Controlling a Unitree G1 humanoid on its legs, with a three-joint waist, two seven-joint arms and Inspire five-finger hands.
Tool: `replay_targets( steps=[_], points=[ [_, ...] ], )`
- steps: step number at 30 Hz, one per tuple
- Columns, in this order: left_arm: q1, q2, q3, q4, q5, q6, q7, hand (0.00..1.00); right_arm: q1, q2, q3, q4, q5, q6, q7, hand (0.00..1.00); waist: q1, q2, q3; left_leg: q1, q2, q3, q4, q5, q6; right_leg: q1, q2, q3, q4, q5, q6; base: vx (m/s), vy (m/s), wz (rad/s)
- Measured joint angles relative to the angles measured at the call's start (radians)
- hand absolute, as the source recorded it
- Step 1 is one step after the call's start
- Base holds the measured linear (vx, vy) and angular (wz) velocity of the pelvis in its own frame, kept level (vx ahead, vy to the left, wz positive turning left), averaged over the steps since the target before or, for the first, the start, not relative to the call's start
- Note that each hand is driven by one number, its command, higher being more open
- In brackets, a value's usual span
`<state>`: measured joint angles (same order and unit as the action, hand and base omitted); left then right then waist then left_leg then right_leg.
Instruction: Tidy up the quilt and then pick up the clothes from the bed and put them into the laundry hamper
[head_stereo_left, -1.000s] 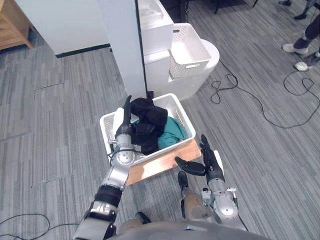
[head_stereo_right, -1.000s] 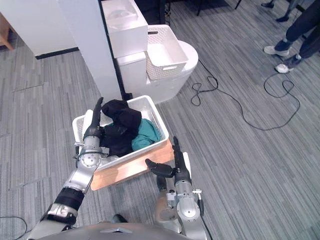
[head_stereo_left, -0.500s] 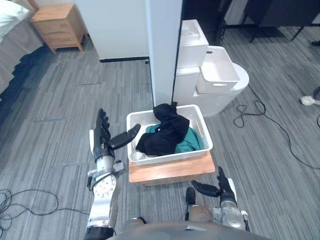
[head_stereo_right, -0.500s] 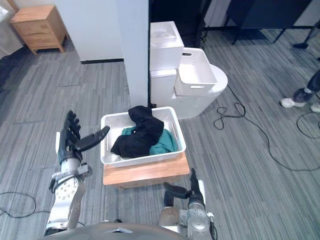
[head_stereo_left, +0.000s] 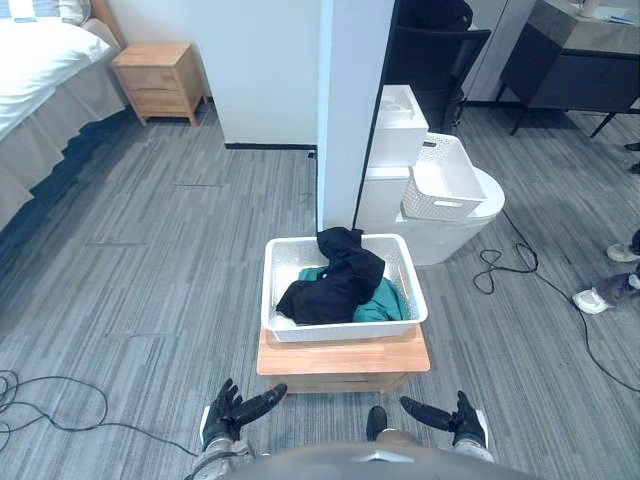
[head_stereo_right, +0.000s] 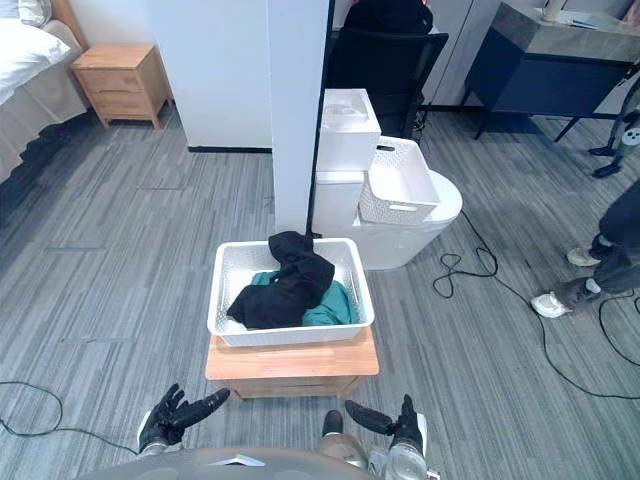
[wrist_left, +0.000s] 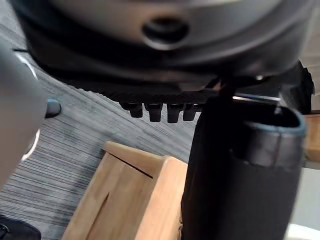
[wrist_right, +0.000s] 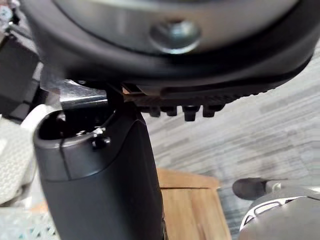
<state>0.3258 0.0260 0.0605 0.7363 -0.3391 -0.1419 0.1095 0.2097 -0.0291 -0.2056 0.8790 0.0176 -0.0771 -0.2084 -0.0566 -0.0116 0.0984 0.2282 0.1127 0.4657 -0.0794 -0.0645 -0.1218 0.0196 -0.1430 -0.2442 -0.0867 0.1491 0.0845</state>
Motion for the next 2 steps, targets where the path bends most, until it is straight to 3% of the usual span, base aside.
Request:
replay_targets(
  steps=[2],
  points=[
    [-0.039, 0.003, 0.027, 0.090, 0.001, -0.005, 0.002, 1.00, -0.015, -0.007, -0.018, 0.050, 0.003, 0.000, -0.001, 1.00, 0.002, 0.005, -0.004, 0.013, 0.003, 0.006, -0.008, 0.004, -0.007, 0.005, 0.006, 0.003, 0.000, 0.003, -0.001, 0.03, -0.006, -0.08]
  ],
)
